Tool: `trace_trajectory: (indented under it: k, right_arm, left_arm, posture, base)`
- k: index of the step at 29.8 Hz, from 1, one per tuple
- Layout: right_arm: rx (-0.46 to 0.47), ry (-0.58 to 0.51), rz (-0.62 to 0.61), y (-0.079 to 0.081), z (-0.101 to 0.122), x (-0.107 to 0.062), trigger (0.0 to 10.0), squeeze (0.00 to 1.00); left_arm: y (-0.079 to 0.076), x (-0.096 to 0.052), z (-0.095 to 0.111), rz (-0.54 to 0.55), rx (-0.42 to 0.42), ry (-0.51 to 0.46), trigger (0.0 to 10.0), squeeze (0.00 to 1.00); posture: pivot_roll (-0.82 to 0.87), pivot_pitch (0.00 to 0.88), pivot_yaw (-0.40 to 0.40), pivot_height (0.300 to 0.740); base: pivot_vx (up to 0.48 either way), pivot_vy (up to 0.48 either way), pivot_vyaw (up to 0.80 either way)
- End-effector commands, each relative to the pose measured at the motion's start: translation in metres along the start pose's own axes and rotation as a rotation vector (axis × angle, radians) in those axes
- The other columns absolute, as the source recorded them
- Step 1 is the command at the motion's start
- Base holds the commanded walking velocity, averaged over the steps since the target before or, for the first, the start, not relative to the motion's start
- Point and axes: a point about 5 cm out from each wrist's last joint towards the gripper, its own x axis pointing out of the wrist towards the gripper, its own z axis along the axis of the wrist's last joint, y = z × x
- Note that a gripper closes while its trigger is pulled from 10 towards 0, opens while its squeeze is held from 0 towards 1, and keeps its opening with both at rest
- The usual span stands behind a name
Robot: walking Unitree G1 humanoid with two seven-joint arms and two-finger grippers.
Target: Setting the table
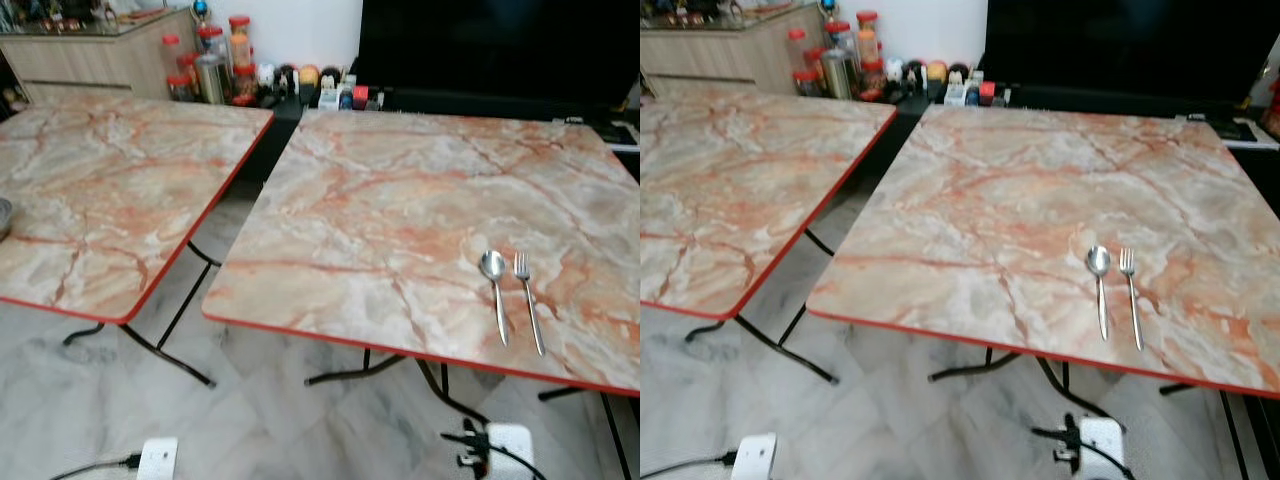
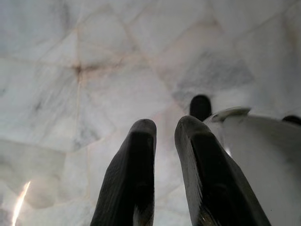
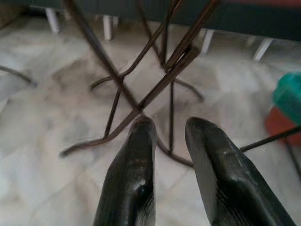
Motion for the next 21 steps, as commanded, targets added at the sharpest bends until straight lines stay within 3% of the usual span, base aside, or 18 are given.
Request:
trace_trajectory:
  k: [1,2,4,5,7,11,12,16,21]
  right_arm:
    - [-0.037,-0.132,-0.008,0.000,0.027,-0.007,10.0,0.00]
    - [-0.037,-0.132,-0.008,0.000,0.027,-0.007,10.0,0.00]
    - [-0.058,-0.236,-0.016,0.002,0.064,-0.015,10.0,0.00]
    - [-0.058,-0.236,-0.016,0.002,0.064,-0.015,10.0,0.00]
    - [-0.061,-0.295,-0.028,0.003,0.089,-0.014,10.0,0.00]
    - [-0.050,-0.333,-0.042,0.004,0.106,-0.011,10.0,0.00]
    - [-0.030,-0.371,-0.048,0.009,0.138,0.015,10.0,0.00]
    - [0.007,-0.388,-0.058,0.012,0.175,0.045,10.0,0.00]
    - [0.063,-0.372,-0.042,0.018,0.220,0.095,10.0,0.00]
  left_arm:
    - [0.005,-0.001,-0.005,0.003,0.019,0.013,10.0,0.00]
    - [0.005,-0.001,-0.005,0.003,0.019,0.013,10.0,0.00]
    - [0.009,-0.002,-0.006,0.004,0.025,0.016,10.0,0.00]
    - [0.009,-0.002,-0.006,0.004,0.025,0.016,10.0,0.00]
    - [0.012,-0.002,-0.005,0.007,0.027,0.015,10.0,0.00]
    - [0.015,-0.002,-0.003,0.009,0.026,0.012,10.0,0.00]
    - [0.022,-0.001,0.004,0.014,0.025,0.004,10.0,0.00]
    - [0.025,0.000,0.010,0.014,0.024,-0.002,10.0,0.00]
    - [0.020,0.001,0.012,0.011,0.017,-0.003,10.0,0.00]
  posture:
    - [-0.04,0.000,0.010,0.728]
    - [-0.04,0.000,0.010,0.728]
    - [-0.04,0.000,0.011,0.728]
    - [-0.04,0.000,0.011,0.728]
    - [-0.04,0.000,0.010,0.728]
    - [-0.05,0.000,0.010,0.728]
    - [-0.05,0.000,0.012,0.728]
    - [-0.05,0.000,0.013,0.728]
    - [-0.02,0.000,0.009,0.728]
  base:
    - [0.000,0.000,0.00]
    - [0.000,0.000,0.00]
    - [0.000,0.000,0.00]
    - [0.000,0.000,0.00]
    - [0.000,0.000,0.00]
    - [0.000,0.000,0.00]
    - [0.000,0.000,0.00]
    - [0.000,0.000,0.00]
    - [0.000,0.000,0.00]
